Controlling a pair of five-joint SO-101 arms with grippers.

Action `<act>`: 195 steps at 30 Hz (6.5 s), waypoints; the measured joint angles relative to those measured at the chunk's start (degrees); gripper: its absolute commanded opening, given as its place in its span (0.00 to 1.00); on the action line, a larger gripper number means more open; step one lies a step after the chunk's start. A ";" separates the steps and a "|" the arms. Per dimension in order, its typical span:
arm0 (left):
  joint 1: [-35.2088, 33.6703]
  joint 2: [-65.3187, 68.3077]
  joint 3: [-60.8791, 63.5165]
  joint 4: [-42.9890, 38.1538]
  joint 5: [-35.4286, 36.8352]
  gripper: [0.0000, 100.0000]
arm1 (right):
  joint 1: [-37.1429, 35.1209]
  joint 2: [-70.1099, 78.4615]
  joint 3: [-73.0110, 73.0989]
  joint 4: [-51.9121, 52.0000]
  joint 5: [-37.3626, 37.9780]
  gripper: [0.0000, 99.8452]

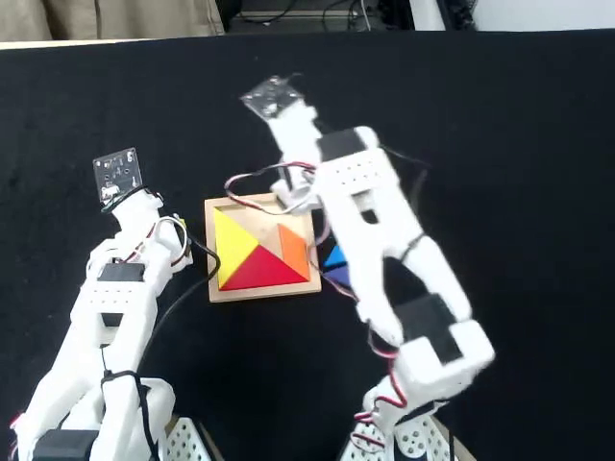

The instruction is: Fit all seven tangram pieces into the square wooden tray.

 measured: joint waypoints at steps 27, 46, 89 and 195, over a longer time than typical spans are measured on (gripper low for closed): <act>0.00 0.00 0.00 0.00 0.00 0.06 | -11.96 14.51 -8.35 2.73 -4.75 0.17; 0.00 0.00 0.00 0.00 0.00 0.06 | -11.96 14.68 -9.76 6.59 -2.29 0.34; 24.88 29.71 -27.96 9.05 -1.49 0.06 | 30.24 10.46 7.82 -23.38 -15.91 0.01; 23.30 51.43 -54.77 19.43 -3.34 0.06 | 30.15 10.99 7.82 -23.38 -15.91 0.01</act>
